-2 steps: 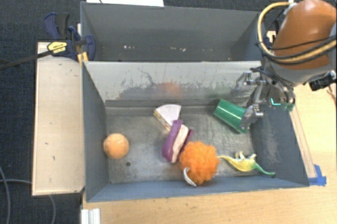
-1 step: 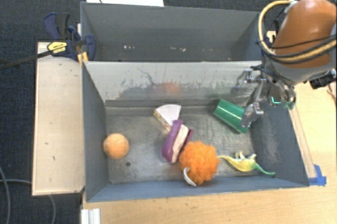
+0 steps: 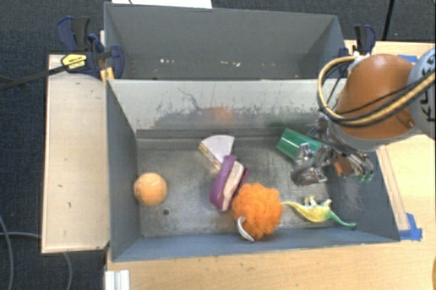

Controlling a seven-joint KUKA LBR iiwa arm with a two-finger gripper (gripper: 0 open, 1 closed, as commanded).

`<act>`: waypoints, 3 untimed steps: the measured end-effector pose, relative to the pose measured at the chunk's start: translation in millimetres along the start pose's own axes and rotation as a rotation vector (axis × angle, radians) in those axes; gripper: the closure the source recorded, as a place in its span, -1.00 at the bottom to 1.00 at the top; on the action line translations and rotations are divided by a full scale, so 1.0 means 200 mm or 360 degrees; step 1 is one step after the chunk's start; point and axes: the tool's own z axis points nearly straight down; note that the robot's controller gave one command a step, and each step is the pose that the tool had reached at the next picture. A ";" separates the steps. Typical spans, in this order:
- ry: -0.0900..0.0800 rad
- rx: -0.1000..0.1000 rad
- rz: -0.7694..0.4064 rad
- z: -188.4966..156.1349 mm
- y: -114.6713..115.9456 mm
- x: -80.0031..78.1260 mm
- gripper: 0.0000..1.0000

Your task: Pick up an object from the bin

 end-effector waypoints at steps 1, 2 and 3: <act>0.0000 0.0000 -0.0003 0.00 0.00 0.00 -1.00; 0.0000 0.0000 -0.0005 0.00 0.00 0.00 -1.00; -0.0021 0.0007 0.0040 0.14 0.03 0.03 -1.00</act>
Offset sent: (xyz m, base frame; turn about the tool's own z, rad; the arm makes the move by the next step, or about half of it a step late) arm 0.0000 0.0000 0.0000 0.0000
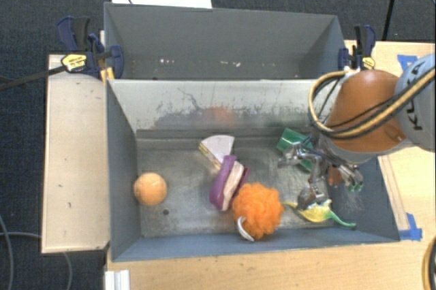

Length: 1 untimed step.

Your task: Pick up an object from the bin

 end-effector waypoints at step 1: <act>0.0021 -0.0006 0.0223 0.22 0.01 -0.01 -1.00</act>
Offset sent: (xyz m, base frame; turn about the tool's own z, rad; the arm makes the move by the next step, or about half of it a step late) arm -0.0354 0.0349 -0.0494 0.0629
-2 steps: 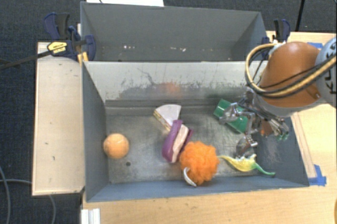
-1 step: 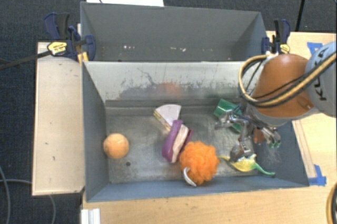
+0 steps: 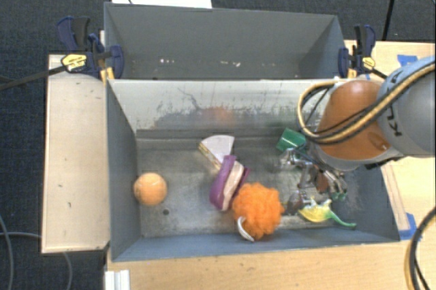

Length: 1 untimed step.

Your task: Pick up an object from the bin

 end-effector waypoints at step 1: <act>-0.0026 0.0008 -0.0060 0.02 0.08 0.07 -1.00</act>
Offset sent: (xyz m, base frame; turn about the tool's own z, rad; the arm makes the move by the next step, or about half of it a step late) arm -0.0373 0.0814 0.0025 0.0151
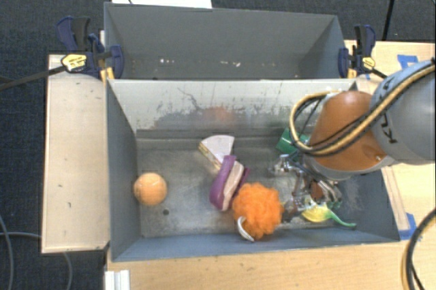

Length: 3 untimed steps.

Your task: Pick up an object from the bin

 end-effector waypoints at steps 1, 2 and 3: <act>0.0006 -0.0002 -0.0021 0.00 0.04 0.03 -1.00; 0.0029 -0.0015 -0.0115 -0.19 0.11 -0.05 -1.00; 0.0015 -0.0005 -0.0141 -0.11 0.26 -0.05 -1.00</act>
Offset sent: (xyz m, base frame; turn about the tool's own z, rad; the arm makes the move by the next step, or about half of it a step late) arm 0.0181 0.0062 0.0606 -0.1128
